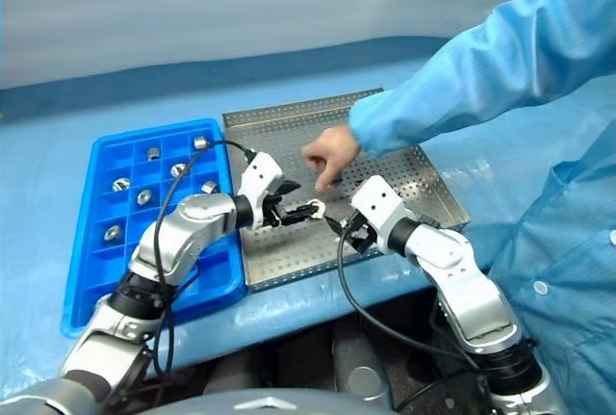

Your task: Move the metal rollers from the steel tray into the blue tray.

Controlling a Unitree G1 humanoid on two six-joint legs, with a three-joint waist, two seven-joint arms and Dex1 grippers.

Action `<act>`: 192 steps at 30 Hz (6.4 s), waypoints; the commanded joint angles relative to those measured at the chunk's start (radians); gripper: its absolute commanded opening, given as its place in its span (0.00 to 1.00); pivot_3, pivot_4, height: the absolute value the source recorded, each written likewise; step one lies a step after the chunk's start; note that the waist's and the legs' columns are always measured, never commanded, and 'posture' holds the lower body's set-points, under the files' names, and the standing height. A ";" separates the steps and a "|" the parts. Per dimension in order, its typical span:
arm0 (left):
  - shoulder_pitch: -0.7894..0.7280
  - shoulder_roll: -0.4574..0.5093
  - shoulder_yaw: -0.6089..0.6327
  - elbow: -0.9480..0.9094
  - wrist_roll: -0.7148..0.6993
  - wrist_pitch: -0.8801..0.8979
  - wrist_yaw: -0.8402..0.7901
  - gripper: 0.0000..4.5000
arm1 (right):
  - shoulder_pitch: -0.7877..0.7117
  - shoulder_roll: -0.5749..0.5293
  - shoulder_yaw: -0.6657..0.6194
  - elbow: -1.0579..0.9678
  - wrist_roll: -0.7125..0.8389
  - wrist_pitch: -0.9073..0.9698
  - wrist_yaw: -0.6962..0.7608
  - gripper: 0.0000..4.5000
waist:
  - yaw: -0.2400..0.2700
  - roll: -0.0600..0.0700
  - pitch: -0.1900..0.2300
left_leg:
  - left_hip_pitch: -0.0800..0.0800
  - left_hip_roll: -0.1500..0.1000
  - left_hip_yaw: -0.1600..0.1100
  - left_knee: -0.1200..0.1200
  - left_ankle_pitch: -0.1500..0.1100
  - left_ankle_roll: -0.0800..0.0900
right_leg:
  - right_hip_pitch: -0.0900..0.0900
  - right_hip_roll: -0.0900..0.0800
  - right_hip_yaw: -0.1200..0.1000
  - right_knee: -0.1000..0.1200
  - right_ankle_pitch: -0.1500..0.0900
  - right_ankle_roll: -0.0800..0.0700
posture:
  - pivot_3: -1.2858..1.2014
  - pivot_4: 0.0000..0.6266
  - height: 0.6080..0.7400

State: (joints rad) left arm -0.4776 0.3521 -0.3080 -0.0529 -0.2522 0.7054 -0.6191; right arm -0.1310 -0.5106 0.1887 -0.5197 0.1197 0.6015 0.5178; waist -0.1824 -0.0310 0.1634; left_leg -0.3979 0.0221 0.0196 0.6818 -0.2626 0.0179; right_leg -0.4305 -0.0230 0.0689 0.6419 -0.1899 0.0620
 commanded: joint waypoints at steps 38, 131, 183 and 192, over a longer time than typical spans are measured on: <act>0.003 -0.051 -0.026 0.023 0.034 -0.026 -0.100 0.81 | -0.019 0.020 0.008 -0.013 -0.043 -0.029 0.000 1.00 | -0.052 0.000 0.000 | 0.000 0.000 -0.003 0.000 0.000 0.000 | 0.000 0.000 0.002 0.000 0.001 0.002 | 0.41 0.24 1.00; 0.513 0.007 0.654 -0.745 -0.002 0.404 0.276 0.66 | -0.108 0.131 0.111 0.157 0.082 -0.038 0.093 1.00 | 0.106 -0.001 0.001 | 0.002 0.003 -0.002 -0.002 0.000 0.000 | 0.000 -0.002 -0.001 0.000 -0.002 0.000 | 0.49 0.24 1.00; 0.708 0.092 0.677 -0.784 -0.136 0.153 0.335 0.67 | -0.586 0.573 0.027 0.826 -0.009 -0.207 -0.053 0.40 | 0.094 0.002 0.002 | 0.002 0.005 -0.002 -0.005 -0.001 -0.001 | -0.003 0.000 -0.003 0.001 0.001 -0.005 | 0.52 0.24 1.00; 0.791 0.085 0.745 -0.824 -0.132 0.145 0.360 0.67 | -0.610 0.634 0.085 0.856 0.022 -0.224 0.068 0.40 | 0.117 0.002 0.002 | 0.001 0.006 -0.002 -0.006 -0.001 -0.001 | -0.003 -0.003 -0.003 -0.002 0.002 -0.008 | 0.55 0.24 1.00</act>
State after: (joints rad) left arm 0.3052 0.4355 0.4007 -0.8320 -0.3932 0.8628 -0.2701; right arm -0.7065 0.0979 0.2575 0.3457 0.1293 0.4022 0.5652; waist -0.0655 -0.0291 0.1658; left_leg -0.3967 0.0284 0.0177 0.6756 -0.2640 0.0170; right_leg -0.4338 -0.0256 0.0651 0.6408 -0.1888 0.0536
